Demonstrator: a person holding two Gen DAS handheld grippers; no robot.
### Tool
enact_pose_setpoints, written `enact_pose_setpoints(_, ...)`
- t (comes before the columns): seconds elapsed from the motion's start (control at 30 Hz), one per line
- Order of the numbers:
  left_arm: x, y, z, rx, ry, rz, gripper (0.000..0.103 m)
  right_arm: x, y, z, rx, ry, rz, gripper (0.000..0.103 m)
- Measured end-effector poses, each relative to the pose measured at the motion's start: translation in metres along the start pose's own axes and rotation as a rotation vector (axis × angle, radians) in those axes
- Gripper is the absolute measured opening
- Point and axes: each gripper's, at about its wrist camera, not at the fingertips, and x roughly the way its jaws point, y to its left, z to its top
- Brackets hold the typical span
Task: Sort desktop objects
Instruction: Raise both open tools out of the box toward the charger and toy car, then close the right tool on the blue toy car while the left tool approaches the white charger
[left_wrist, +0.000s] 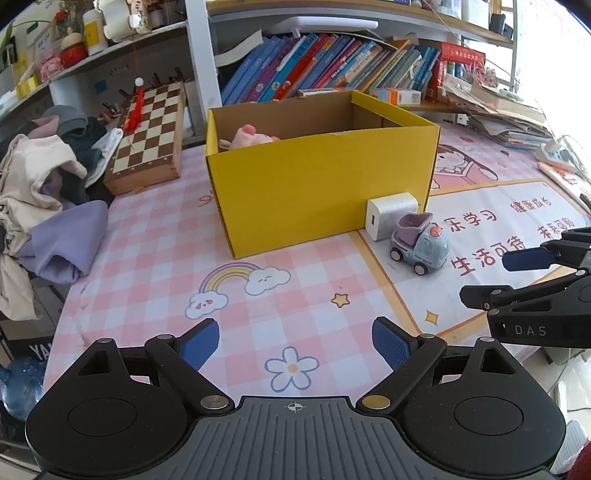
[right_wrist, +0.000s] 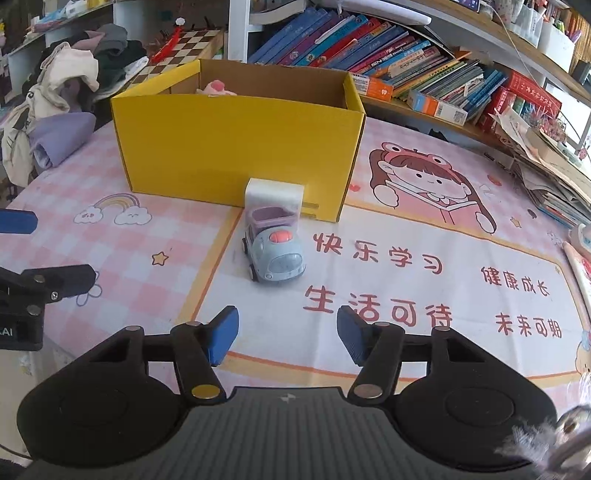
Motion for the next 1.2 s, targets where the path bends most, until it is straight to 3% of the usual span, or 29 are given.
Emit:
enact_pose_setpoints(0.5, 0.010, -0.006, 0.022, 0.025, -0.021, -0.031, 0.092, 0.028, -0.014, 0.022, 0.004, 0.033, 0.032, 0.057)
enact_pose_setpoints(0.93, 0.019, -0.010, 0.033, 0.041, -0.028, -0.026, 0.092, 0.047, -0.015, 0.036, -0.029, 0.058, 0.118, 0.036)
enact_pose_setpoints(1.0, 0.021, -0.011, 0.033, 0.040, -0.025, -0.031, 0.092, 0.046, -0.013, 0.037, -0.049, 0.045, 0.127, 0.037)
enact_pose_setpoints(1.07, 0.022, -0.012, 0.033, 0.040, -0.023, -0.034, 0.092, 0.045, -0.010, 0.039, -0.070, 0.031, 0.136, 0.049)
enact_pose_setpoints(1.2, 0.024, -0.012, 0.034, 0.038, -0.017, -0.031, 0.092, 0.048, -0.004, 0.041, -0.102, 0.031, 0.140, 0.049)
